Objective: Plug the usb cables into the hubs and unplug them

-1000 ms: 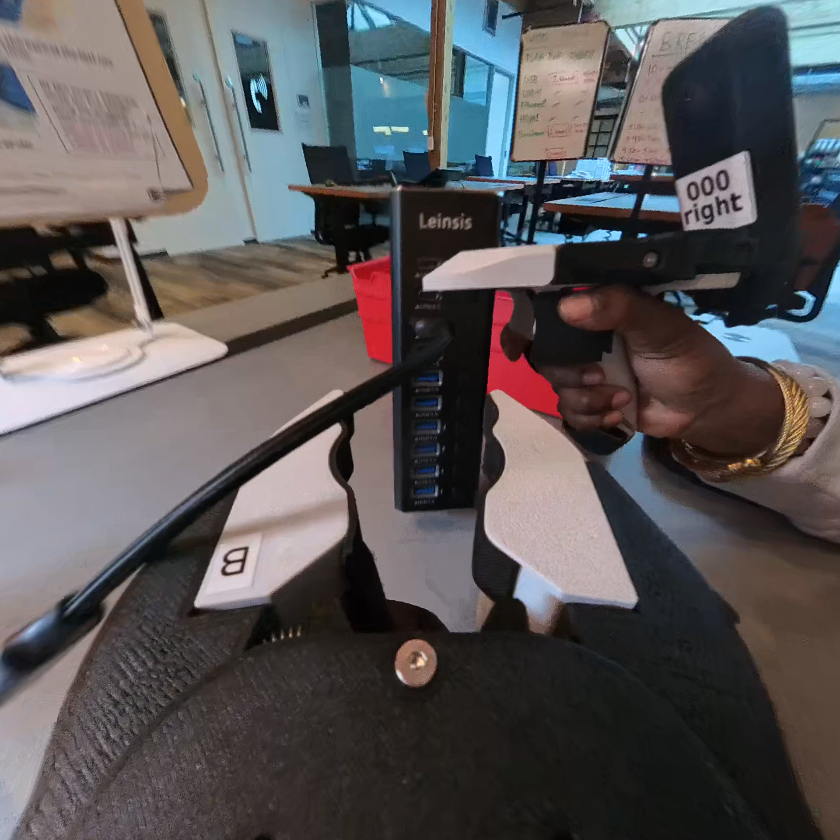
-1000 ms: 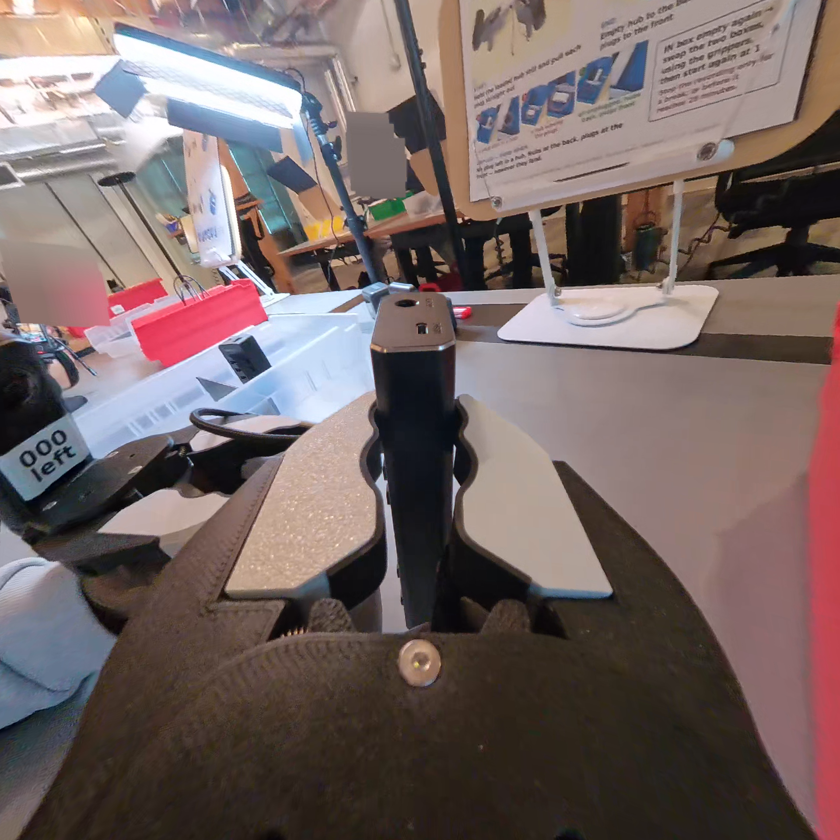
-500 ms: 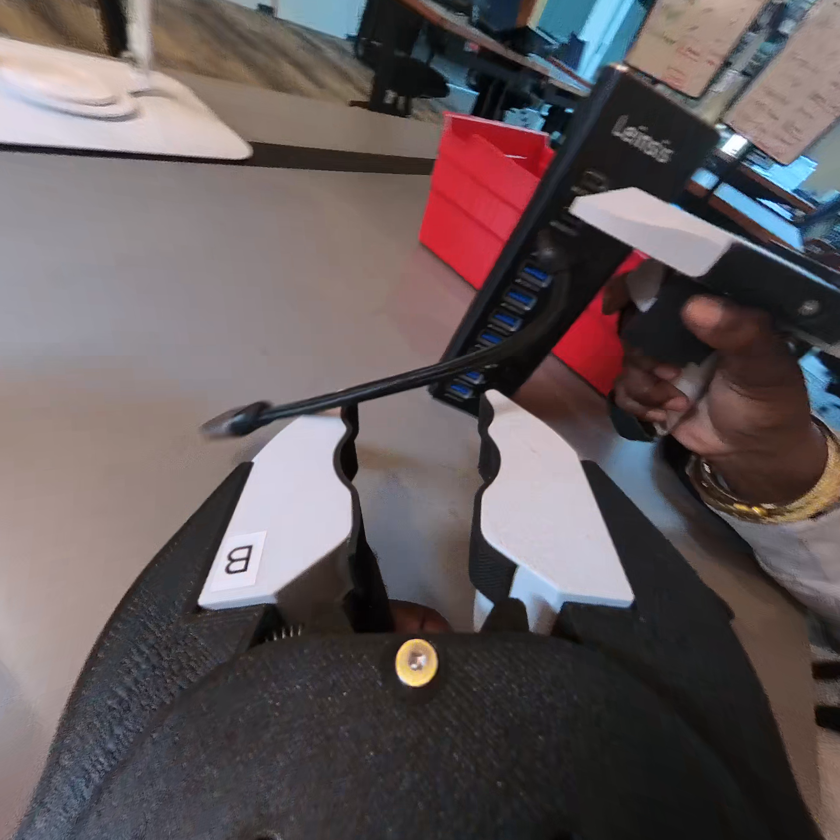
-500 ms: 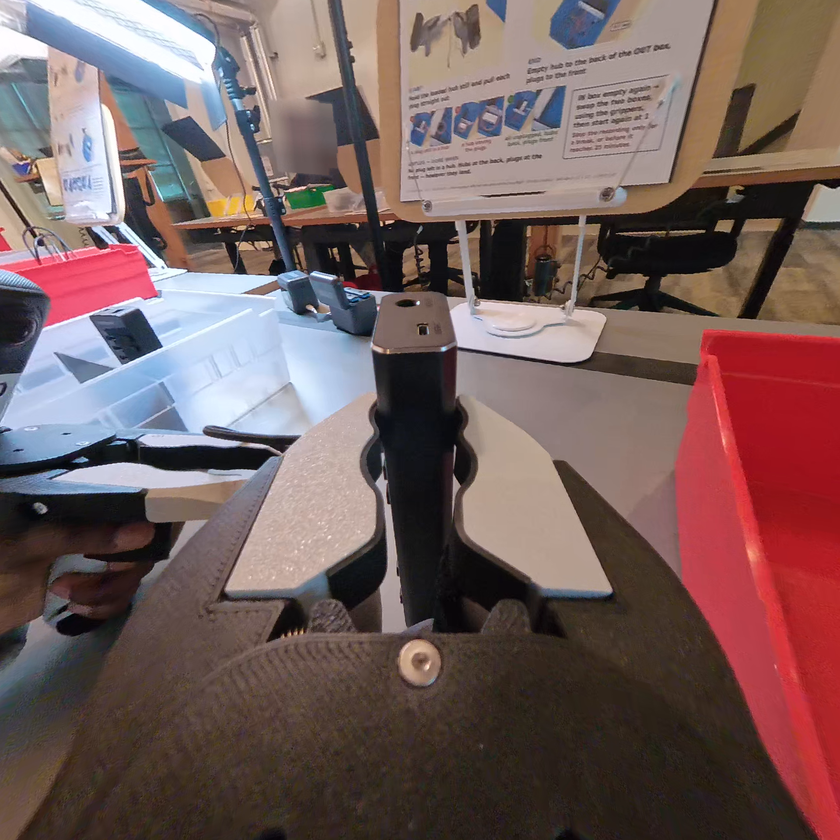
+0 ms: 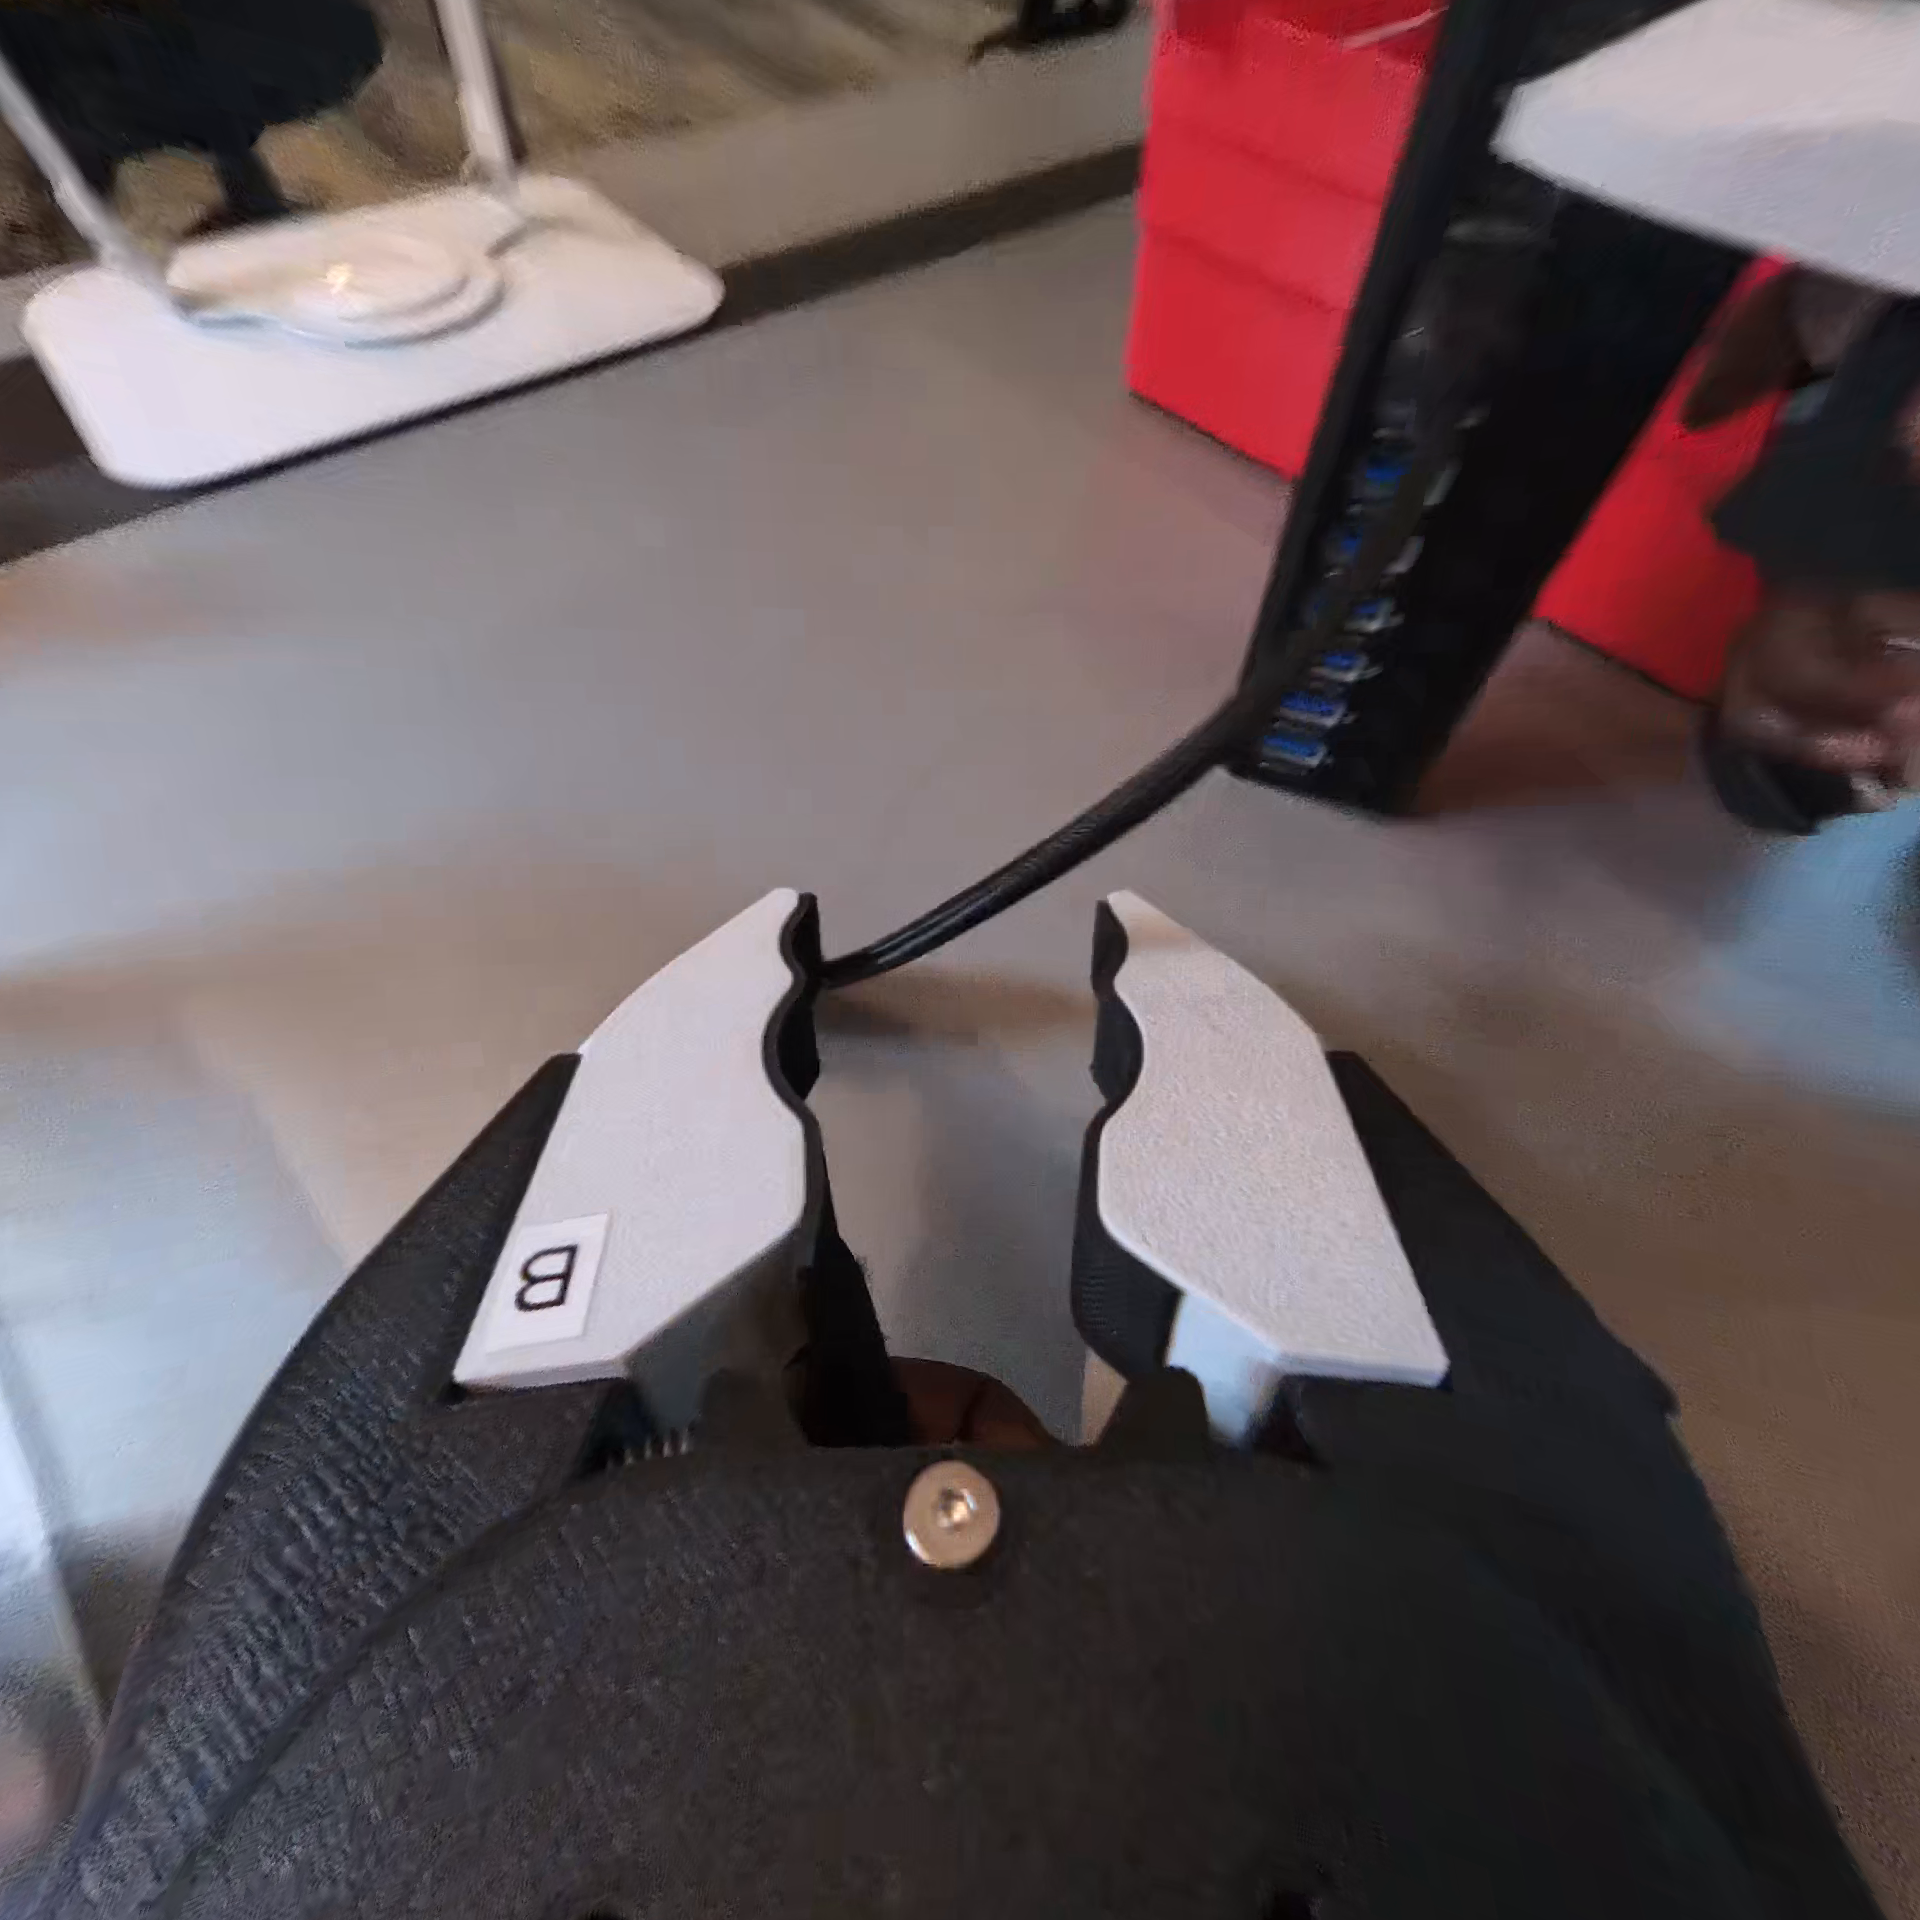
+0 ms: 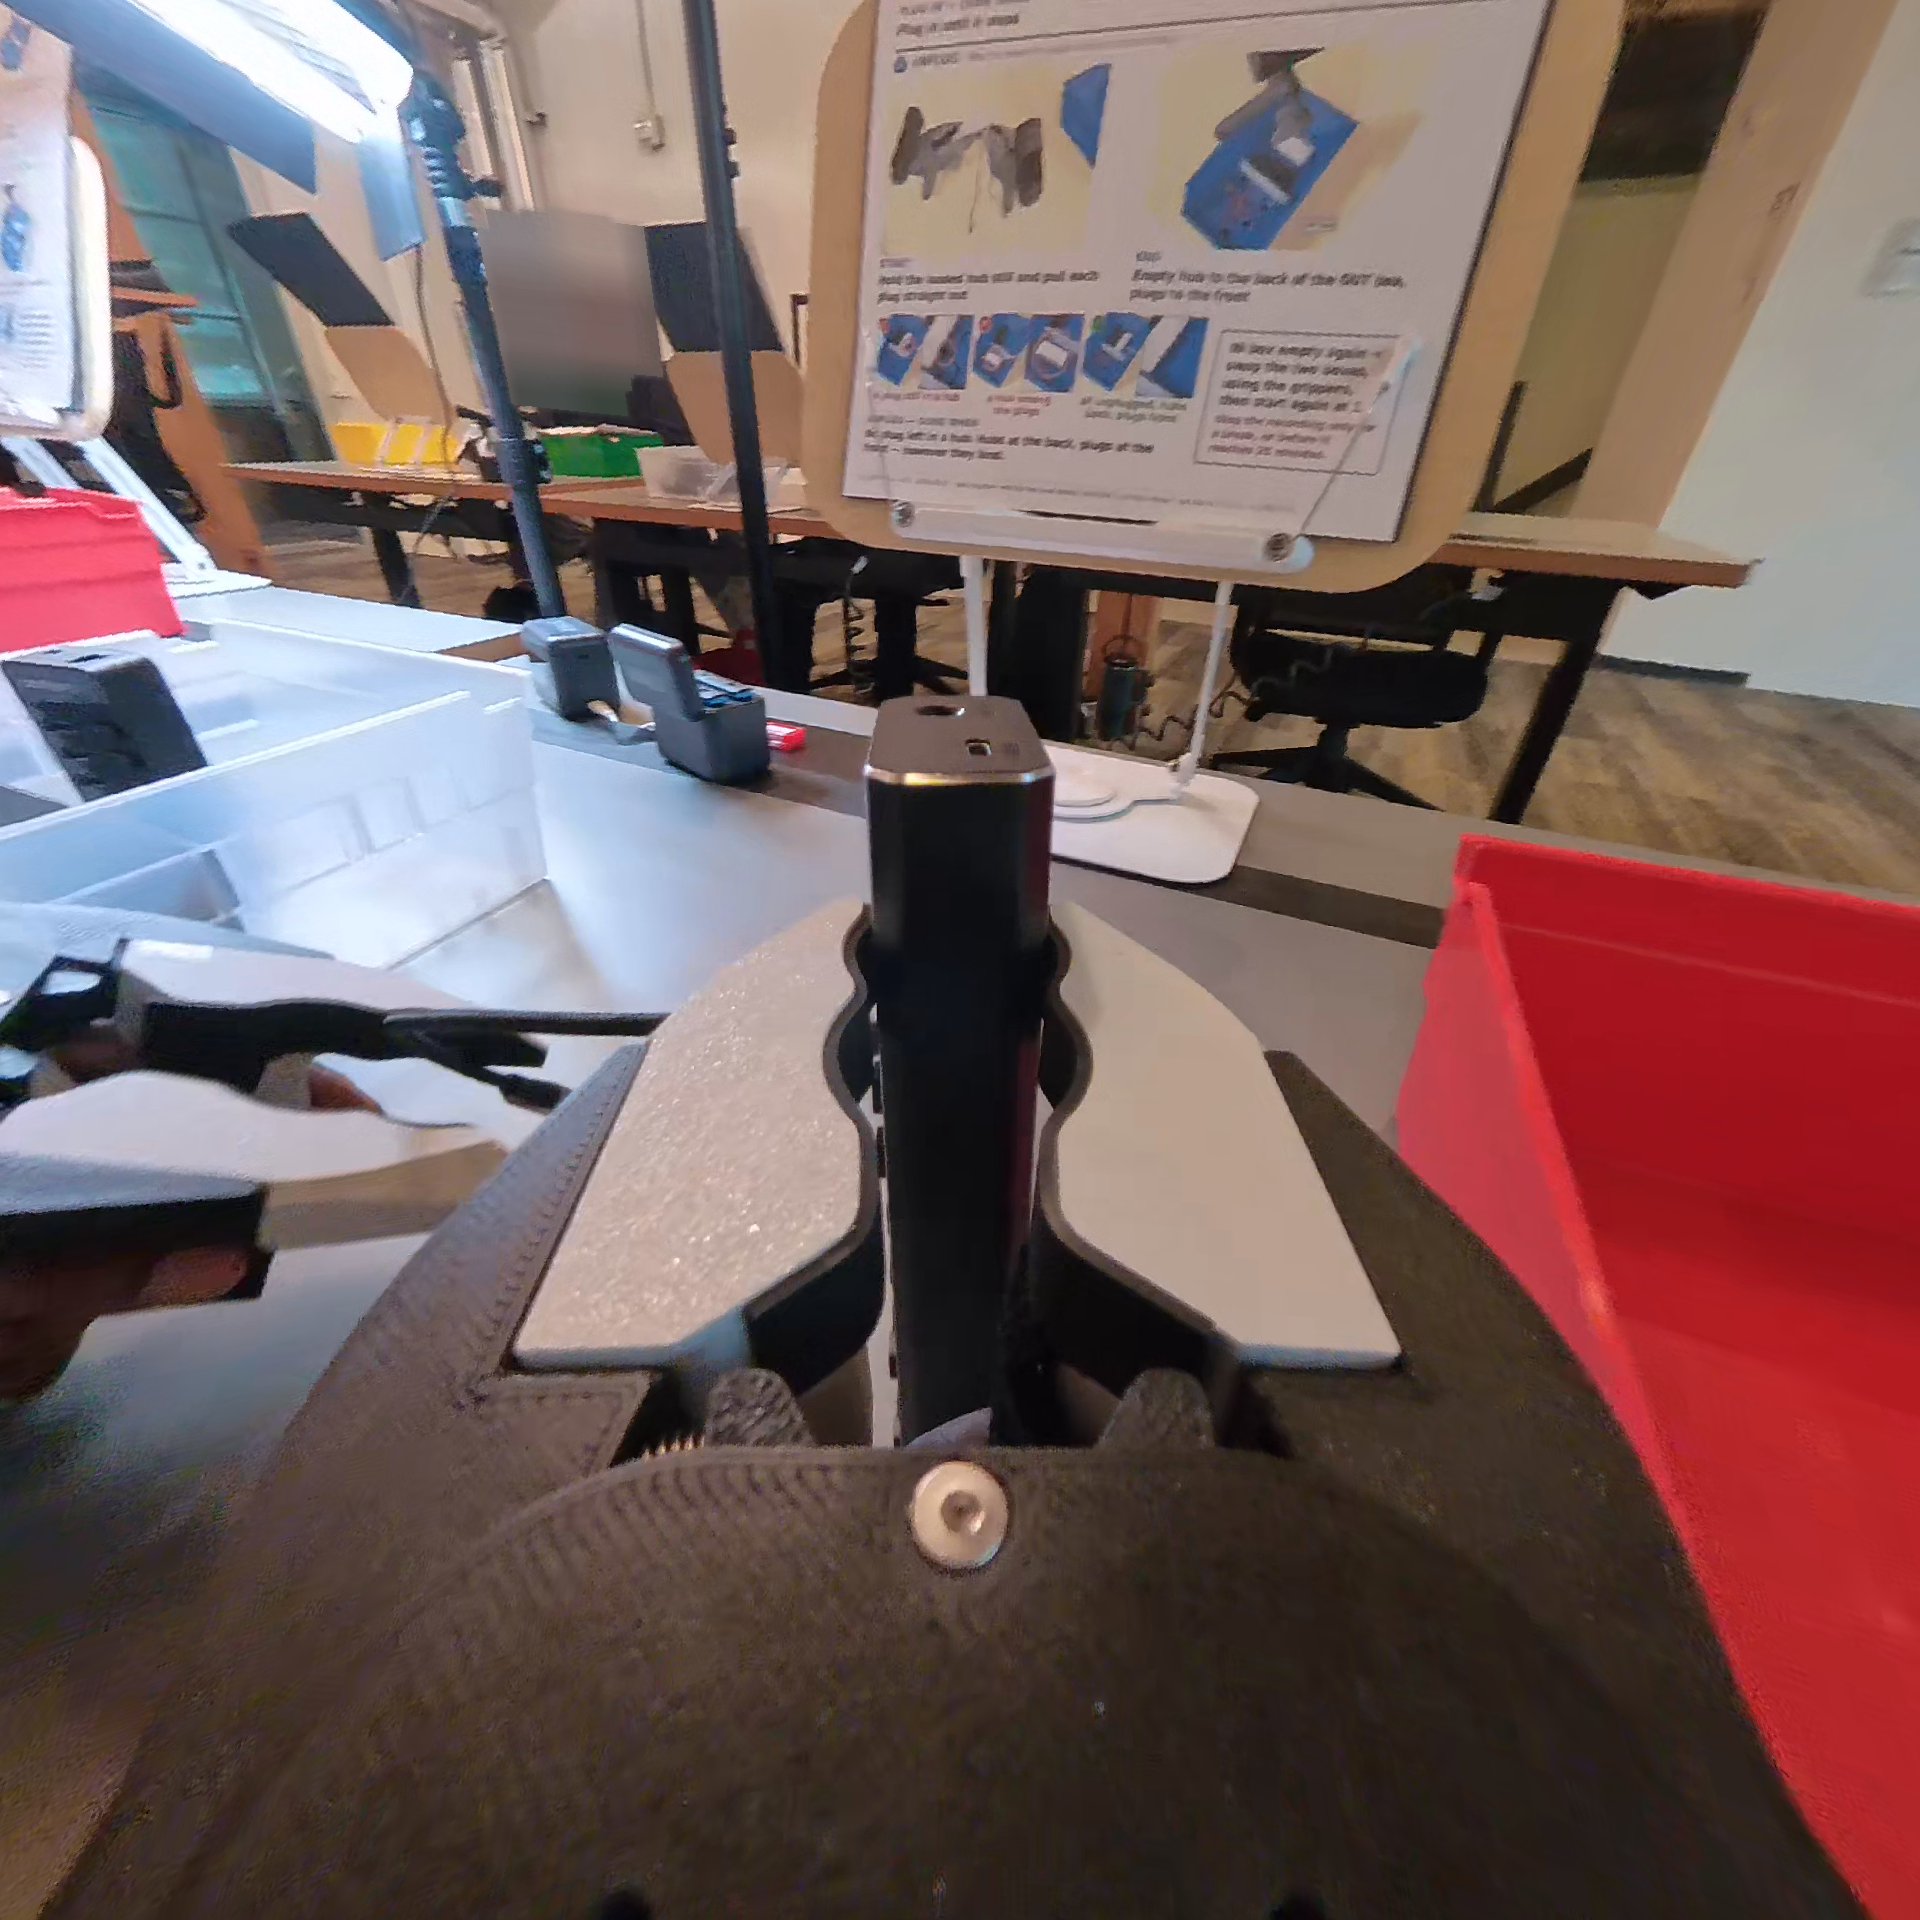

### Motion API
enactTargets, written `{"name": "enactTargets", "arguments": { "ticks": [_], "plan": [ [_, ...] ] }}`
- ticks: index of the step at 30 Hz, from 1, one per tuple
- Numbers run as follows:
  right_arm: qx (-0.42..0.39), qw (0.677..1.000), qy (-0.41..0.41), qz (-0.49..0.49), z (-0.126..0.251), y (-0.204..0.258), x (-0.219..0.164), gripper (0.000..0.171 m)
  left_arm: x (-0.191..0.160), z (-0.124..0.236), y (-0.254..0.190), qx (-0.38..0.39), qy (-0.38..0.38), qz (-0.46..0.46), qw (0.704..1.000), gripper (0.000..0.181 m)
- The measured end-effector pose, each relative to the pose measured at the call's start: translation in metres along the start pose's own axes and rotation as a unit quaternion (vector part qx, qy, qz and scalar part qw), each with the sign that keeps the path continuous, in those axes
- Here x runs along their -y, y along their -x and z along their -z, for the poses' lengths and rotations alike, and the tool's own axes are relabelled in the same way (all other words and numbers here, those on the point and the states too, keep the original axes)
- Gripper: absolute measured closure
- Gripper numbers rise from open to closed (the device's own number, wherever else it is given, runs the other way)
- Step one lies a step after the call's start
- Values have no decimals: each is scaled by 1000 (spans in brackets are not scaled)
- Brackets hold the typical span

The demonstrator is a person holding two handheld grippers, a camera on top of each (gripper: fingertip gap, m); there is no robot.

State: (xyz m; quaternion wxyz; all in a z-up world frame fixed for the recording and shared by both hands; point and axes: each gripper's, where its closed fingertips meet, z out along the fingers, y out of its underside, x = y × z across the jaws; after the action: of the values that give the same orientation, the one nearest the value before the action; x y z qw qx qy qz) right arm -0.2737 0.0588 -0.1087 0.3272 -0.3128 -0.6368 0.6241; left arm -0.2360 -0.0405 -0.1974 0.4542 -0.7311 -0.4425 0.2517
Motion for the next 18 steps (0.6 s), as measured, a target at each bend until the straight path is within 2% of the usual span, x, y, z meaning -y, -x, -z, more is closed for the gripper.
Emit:
{"name": "enactTargets", "arguments": {
  "ticks": [2, 4, 6, 9, 18],
  "plan": [
    [-6, 1000, -1, -8, 1, -5, 1, 143, 17, 5, -16, -39, -59, -31, 997, 131],
    [-4, 1000, -2, -19, 1, -6, 1, 143, 34, 15, -23, -39, -116, -69, 990, 124],
    [-4, 1000, -4, -19, 1, -5, 1, 143, 53, 30, -37, -61, -189, -103, 975, 121],
    [-10, 1000, -6, -6, 2, -4, 1, 143, 74, 53, -47, -83, -283, -104, 950, 123],
    [-12, 1000, -16, -23, 12, -6, 11, 136, 66, 43, -41, -103, -258, -54, 959, 130]
  ]
}}
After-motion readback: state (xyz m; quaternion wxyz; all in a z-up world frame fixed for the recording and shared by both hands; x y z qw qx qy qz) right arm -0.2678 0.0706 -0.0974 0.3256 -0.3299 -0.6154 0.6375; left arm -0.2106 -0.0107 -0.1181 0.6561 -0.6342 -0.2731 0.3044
